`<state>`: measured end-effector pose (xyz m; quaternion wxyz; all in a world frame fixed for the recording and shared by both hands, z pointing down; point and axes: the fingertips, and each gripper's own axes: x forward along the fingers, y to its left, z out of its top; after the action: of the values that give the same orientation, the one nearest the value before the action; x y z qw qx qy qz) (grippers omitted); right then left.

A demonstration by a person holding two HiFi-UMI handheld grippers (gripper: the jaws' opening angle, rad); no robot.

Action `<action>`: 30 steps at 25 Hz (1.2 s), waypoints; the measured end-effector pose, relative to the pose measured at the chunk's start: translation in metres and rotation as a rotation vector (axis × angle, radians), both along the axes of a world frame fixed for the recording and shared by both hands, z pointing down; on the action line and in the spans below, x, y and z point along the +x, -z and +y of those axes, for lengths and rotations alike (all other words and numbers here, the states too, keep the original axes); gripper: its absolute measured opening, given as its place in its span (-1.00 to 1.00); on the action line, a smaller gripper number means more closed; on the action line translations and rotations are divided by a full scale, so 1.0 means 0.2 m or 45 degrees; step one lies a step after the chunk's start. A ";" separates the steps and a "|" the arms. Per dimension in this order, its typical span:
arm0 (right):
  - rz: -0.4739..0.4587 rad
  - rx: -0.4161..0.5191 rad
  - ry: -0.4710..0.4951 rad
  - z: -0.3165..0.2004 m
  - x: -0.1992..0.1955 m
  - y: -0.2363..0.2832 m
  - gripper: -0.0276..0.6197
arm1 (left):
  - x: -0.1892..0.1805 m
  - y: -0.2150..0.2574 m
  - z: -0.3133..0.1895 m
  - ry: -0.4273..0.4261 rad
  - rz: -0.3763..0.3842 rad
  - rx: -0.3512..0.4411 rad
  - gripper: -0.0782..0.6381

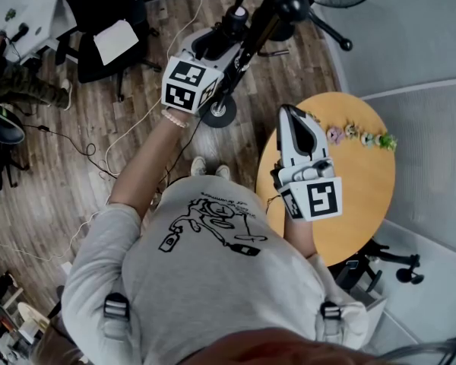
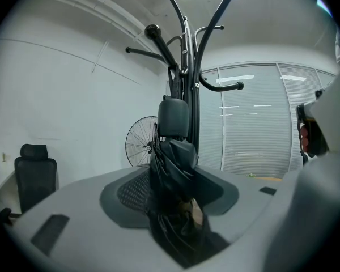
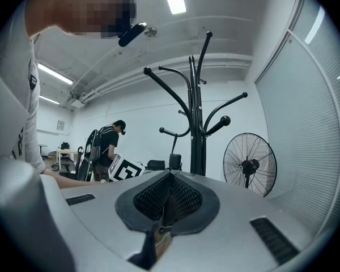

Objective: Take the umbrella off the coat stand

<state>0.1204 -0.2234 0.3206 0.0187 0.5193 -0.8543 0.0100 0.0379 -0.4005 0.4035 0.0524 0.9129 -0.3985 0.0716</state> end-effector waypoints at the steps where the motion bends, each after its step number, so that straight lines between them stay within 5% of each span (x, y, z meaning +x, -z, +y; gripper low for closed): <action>1: -0.002 0.001 0.000 0.00 0.00 0.00 -0.87 | 0.00 0.01 0.00 0.002 0.002 0.001 -0.17; 30: -0.010 0.003 0.037 0.00 -0.03 -0.01 -0.87 | -0.13 0.21 0.08 0.045 0.040 0.056 -0.18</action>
<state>0.1145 -0.2234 0.3227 0.0149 0.5067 -0.8619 0.0108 0.0109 -0.3849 0.3620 0.0400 0.9077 -0.4151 0.0476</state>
